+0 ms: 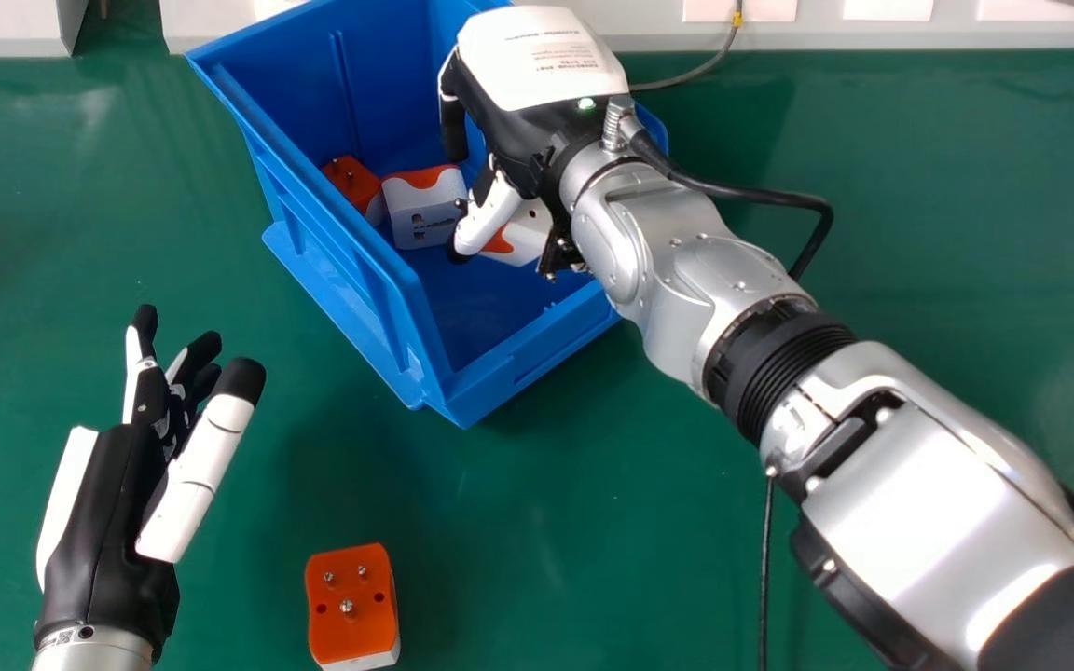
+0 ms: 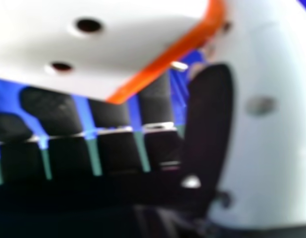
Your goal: Pick all objects and put in blue box
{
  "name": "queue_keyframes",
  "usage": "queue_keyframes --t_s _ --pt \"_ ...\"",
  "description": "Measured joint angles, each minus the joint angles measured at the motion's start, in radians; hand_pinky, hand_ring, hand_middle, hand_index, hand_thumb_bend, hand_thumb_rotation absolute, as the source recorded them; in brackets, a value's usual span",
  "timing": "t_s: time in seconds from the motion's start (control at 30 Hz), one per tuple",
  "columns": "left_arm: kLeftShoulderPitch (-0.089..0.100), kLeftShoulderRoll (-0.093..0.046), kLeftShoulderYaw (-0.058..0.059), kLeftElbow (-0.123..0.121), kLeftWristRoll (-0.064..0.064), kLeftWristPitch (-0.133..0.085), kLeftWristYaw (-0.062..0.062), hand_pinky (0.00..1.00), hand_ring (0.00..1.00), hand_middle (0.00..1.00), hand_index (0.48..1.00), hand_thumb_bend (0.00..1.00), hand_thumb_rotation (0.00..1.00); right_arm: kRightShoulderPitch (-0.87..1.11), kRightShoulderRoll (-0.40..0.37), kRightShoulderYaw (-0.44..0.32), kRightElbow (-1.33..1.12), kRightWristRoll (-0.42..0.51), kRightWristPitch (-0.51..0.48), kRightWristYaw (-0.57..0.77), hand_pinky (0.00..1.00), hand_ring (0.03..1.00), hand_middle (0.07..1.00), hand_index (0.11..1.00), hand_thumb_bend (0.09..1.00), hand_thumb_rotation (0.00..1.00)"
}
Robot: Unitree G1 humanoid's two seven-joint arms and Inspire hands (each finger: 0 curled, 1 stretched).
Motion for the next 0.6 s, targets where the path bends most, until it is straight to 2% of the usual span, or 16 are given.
queue_keyframes --t_s 0.07,0.1,0.13,0.17,0.2,0.23,0.27,0.3,0.33,0.37,0.4,0.53,0.6 --pt "0.0 0.0 0.0 0.001 0.0 0.0 -0.001 0.93 0.95 0.95 0.982 0.8 0.8 0.011 -0.001 0.003 0.0 0.001 -0.003 -0.015 0.12 0.177 0.292 0.477 0.515 0.07" --pt "0.0 0.0 0.0 0.001 0.0 0.0 -0.002 0.92 0.95 0.95 0.981 0.8 0.8 0.017 -0.002 0.007 -0.001 0.0 -0.006 -0.026 0.18 0.245 0.336 0.477 0.515 0.06" --pt "-0.001 0.0 0.0 0.001 0.0 0.0 -0.002 0.92 0.95 0.95 0.981 0.8 0.8 0.023 -0.005 0.017 -0.001 -0.004 -0.013 -0.035 0.18 0.245 0.336 0.477 0.515 0.06" --pt "-0.001 0.0 0.0 0.001 0.0 0.0 -0.002 0.92 0.95 0.95 0.98 0.8 0.8 0.028 -0.008 0.025 -0.001 -0.007 -0.021 -0.038 0.25 0.325 0.402 0.481 0.511 0.08" --pt "-0.001 0.0 0.0 0.001 -0.001 0.0 -0.002 0.92 0.95 0.95 0.98 0.8 0.8 0.031 -0.012 0.039 -0.001 -0.014 -0.028 -0.041 0.25 0.325 0.402 0.481 0.511 0.08" --pt "-0.002 0.0 0.0 0.001 -0.001 0.0 -0.002 0.92 0.95 0.95 0.979 0.81 0.8 0.032 -0.016 0.051 -0.001 -0.02 -0.034 -0.042 0.34 0.429 0.492 0.54 0.505 0.15" --pt "-0.002 0.0 0.0 0.0 -0.002 0.0 -0.003 0.92 0.95 0.95 0.979 0.81 0.8 0.032 -0.02 0.057 -0.002 -0.026 -0.04 -0.042 0.34 0.429 0.492 0.54 0.505 0.15" --pt "-0.002 0.0 0.0 0.0 -0.003 0.0 -0.003 0.92 0.95 0.95 0.978 0.82 0.8 0.032 -0.025 0.059 -0.004 -0.027 -0.045 -0.042 0.42 0.519 0.574 0.596 0.497 0.22" --pt "-0.002 -0.001 0.0 0.0 -0.005 0.001 -0.003 0.92 0.95 0.95 0.977 0.82 0.8 0.032 -0.027 0.059 -0.005 -0.027 -0.045 -0.042 0.55 0.667 0.709 0.703 0.479 0.32" --pt "-0.003 -0.001 0.0 0.0 -0.01 0.001 -0.003 0.92 0.95 0.95 0.977 0.83 0.8 0.032 -0.029 0.059 -0.005 -0.025 -0.045 -0.042 0.6 0.72 0.758 0.742 0.472 0.36" --pt "-0.004 -0.001 0.0 0.001 -0.011 0.001 -0.003 0.92 0.95 0.95 0.977 0.83 0.8 0.032 -0.032 0.058 -0.005 -0.024 -0.045 -0.042 0.6 0.72 0.758 0.742 0.472 0.36" --pt "-0.011 -0.001 -0.002 0.001 -0.013 0.001 -0.003 0.91 0.94 0.95 0.975 0.83 0.8 0.035 -0.033 0.056 -0.011 -0.015 -0.043 -0.042 0.74 0.871 0.897 0.856 0.443 0.48" --pt "-0.015 -0.001 -0.003 0.001 -0.013 0.001 -0.003 0.91 0.94 0.95 0.975 0.83 0.8 0.036 -0.033 0.055 -0.016 -0.008 -0.041 -0.042 0.77 0.9 0.923 0.879 0.436 0.5"
